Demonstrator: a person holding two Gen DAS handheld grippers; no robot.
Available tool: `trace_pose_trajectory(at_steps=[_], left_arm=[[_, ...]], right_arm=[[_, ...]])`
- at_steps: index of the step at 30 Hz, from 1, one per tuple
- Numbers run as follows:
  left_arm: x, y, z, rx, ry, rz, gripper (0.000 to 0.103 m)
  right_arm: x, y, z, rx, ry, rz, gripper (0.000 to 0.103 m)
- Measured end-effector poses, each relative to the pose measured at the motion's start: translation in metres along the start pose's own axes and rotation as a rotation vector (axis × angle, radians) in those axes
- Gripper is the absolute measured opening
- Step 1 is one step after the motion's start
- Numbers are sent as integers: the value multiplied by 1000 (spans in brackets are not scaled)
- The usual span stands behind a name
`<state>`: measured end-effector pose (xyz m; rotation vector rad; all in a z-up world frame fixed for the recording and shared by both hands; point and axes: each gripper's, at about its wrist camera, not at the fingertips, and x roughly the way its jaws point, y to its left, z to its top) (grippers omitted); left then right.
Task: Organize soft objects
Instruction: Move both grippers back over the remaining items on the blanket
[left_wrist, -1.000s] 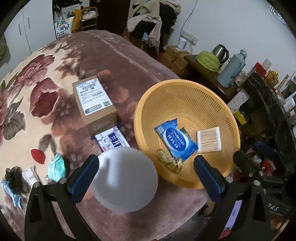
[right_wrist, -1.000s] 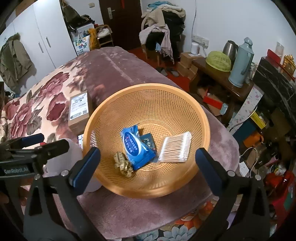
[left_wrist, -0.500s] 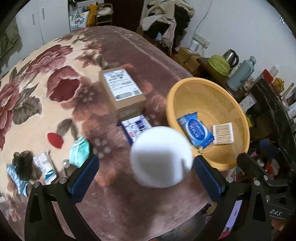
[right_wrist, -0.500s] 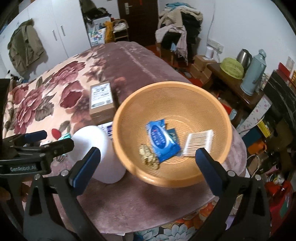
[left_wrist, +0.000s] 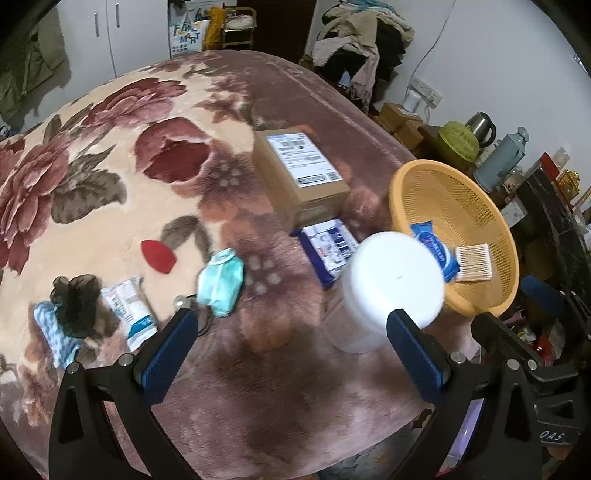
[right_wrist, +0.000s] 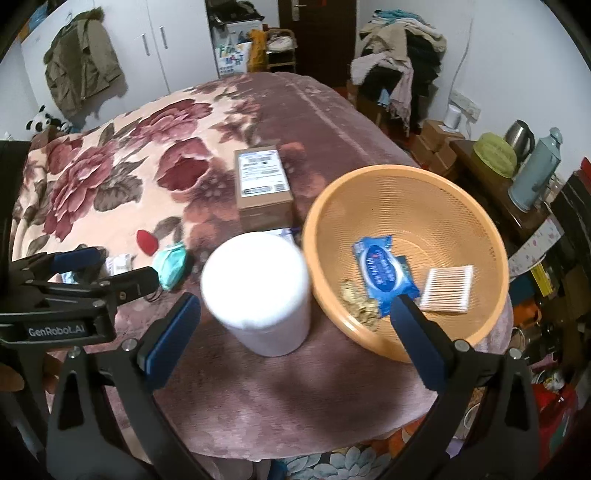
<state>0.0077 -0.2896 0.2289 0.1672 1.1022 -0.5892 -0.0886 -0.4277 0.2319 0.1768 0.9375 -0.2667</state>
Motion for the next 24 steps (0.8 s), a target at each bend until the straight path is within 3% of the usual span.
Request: trace_pose_trajectory(at_steps=[24], left_arm=[[2, 110, -45, -131, 11, 61, 102]], right_arm=[[26, 104, -12, -152, 68, 73, 103]])
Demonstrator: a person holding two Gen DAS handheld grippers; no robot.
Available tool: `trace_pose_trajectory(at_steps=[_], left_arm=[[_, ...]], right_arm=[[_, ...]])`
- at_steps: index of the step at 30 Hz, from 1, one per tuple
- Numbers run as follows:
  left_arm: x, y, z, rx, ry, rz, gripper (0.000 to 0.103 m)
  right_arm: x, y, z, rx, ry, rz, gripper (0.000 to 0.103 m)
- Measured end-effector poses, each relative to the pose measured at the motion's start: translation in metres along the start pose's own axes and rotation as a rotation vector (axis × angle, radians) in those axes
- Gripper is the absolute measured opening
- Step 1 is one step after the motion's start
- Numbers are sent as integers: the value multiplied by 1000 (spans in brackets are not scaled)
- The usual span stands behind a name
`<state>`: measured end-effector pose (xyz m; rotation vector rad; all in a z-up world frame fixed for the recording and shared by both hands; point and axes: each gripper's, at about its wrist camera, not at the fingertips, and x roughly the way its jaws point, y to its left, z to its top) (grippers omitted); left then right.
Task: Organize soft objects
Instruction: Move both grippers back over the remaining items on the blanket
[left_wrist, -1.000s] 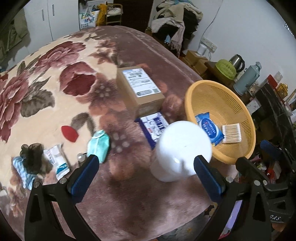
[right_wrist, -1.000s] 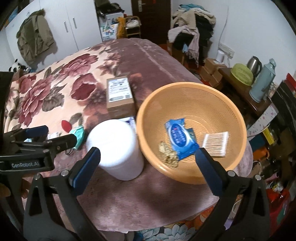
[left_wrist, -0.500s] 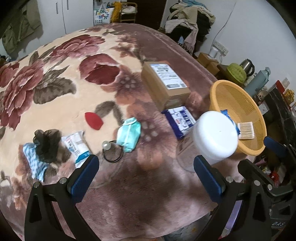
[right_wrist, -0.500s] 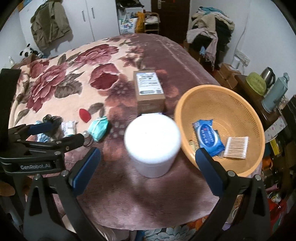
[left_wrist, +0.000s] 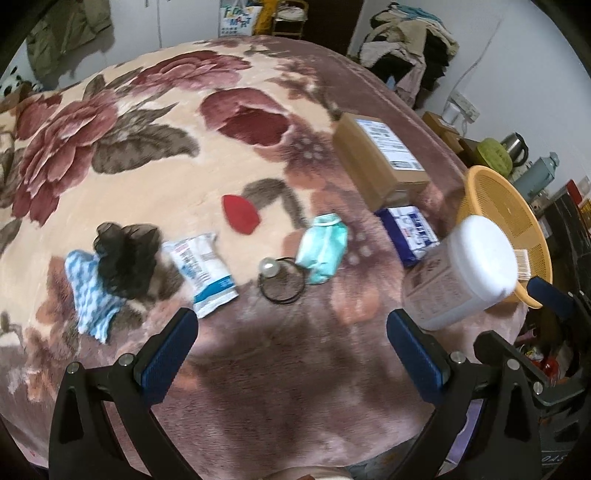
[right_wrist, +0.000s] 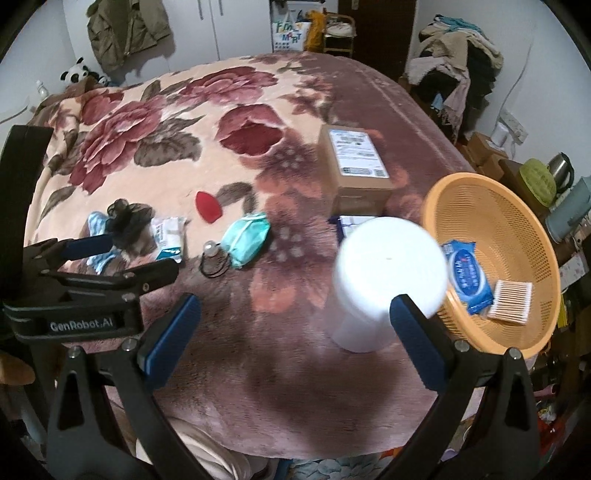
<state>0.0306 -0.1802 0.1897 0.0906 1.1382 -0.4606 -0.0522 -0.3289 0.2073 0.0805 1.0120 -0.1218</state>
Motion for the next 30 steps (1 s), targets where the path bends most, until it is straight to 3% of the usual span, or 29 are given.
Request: trace_pose_trajectory(at_steps=[15, 30], left_arm=[[19, 86, -19, -145, 25, 33, 102], [42, 163, -44, -256, 57, 83, 102]], right_arm=[[34, 50, -1, -60, 58, 54, 103], [81, 69, -13, -50, 135, 110, 103]])
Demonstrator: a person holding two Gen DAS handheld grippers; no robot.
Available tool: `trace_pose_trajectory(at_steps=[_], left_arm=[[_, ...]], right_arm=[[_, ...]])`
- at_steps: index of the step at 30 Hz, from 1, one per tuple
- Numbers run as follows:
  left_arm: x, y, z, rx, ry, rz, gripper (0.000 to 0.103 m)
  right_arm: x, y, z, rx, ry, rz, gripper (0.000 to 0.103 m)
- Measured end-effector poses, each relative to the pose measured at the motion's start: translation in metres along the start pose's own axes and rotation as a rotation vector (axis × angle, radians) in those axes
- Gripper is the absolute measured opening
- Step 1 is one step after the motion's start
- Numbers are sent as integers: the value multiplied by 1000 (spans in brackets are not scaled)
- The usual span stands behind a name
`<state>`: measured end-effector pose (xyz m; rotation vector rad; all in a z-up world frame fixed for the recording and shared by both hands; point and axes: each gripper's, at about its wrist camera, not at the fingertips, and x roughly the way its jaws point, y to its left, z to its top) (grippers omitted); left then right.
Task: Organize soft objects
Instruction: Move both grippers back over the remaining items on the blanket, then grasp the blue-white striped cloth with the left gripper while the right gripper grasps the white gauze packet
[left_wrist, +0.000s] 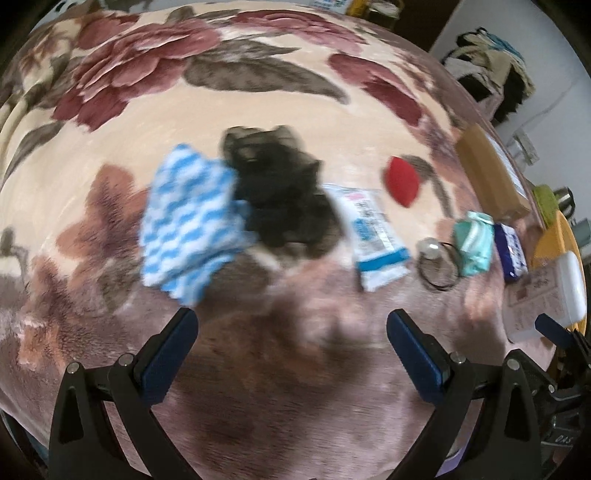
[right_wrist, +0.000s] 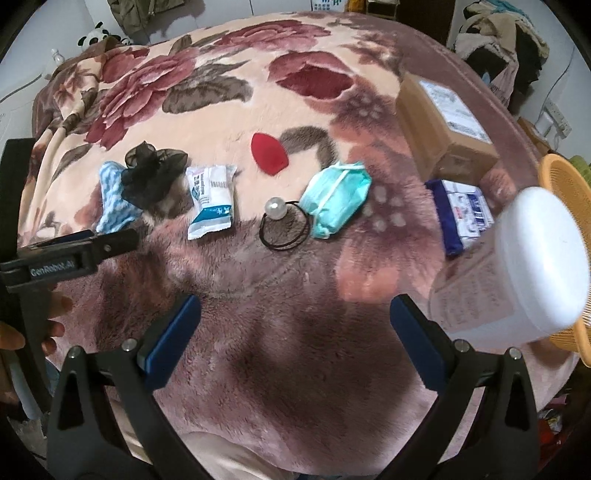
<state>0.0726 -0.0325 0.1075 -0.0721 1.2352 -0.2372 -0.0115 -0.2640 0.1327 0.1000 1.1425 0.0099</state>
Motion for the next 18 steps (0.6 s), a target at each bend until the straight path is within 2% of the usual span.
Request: trace_pose_trajectory(at_steps=[8, 18], left_arm=[[4, 46, 9, -58, -10, 40, 102], [14, 80, 22, -98, -22, 36, 102]], right_arm=[[26, 31, 22, -63, 6, 28, 103], [70, 60, 57, -78, 12, 56, 103]])
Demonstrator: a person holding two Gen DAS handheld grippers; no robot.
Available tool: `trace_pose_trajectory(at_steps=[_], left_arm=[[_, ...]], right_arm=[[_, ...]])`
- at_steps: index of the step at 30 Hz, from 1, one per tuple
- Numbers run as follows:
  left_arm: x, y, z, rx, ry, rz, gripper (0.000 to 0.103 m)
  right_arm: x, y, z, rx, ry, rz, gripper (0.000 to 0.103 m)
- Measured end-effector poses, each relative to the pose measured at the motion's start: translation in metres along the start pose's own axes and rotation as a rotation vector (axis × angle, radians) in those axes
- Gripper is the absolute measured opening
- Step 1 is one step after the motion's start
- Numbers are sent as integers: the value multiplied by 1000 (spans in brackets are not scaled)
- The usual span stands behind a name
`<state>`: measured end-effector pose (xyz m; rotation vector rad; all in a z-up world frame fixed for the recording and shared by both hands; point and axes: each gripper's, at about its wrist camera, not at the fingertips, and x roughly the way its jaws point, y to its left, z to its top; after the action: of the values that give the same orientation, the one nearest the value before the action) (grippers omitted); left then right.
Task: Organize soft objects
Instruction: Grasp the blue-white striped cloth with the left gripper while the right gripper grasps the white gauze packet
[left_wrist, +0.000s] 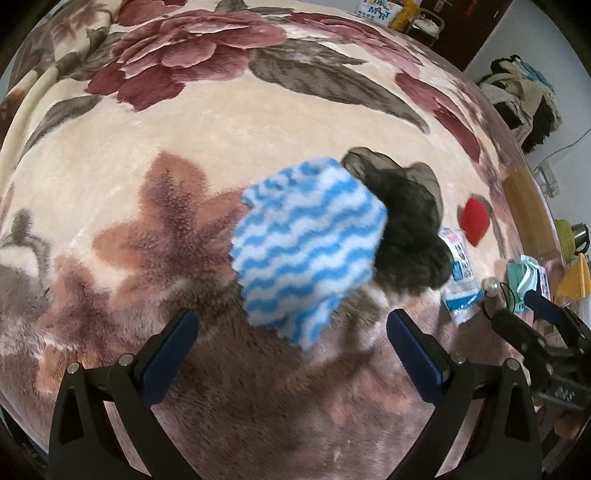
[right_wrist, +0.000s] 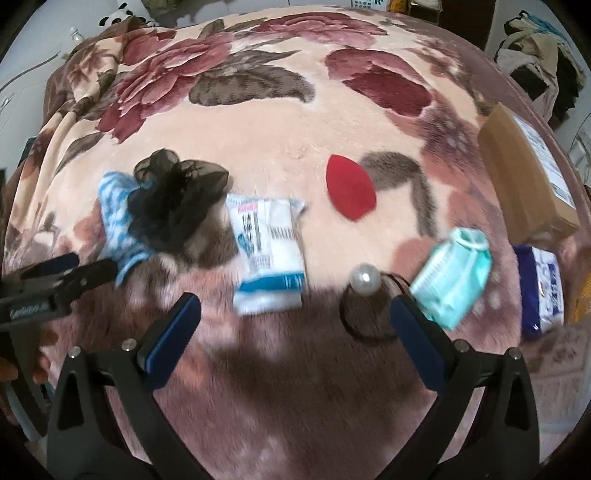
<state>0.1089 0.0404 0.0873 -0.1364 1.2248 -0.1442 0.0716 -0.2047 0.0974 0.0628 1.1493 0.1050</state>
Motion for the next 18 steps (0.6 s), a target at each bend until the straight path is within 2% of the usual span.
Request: trace_pose_trajectory(at_steps=[10, 16, 17, 18], left_arm=[[13, 7, 17, -10, -7, 2, 101], [28, 2, 24, 18, 0, 19, 90], [31, 1, 25, 21, 2, 15, 88], [34, 0, 26, 24, 4, 11, 87]], right_arm=[[35, 9, 21, 7, 35, 23, 103], [49, 7, 21, 56, 40, 59, 101], [51, 5, 21, 71, 45, 67, 99], [54, 4, 20, 81, 52, 70, 87]])
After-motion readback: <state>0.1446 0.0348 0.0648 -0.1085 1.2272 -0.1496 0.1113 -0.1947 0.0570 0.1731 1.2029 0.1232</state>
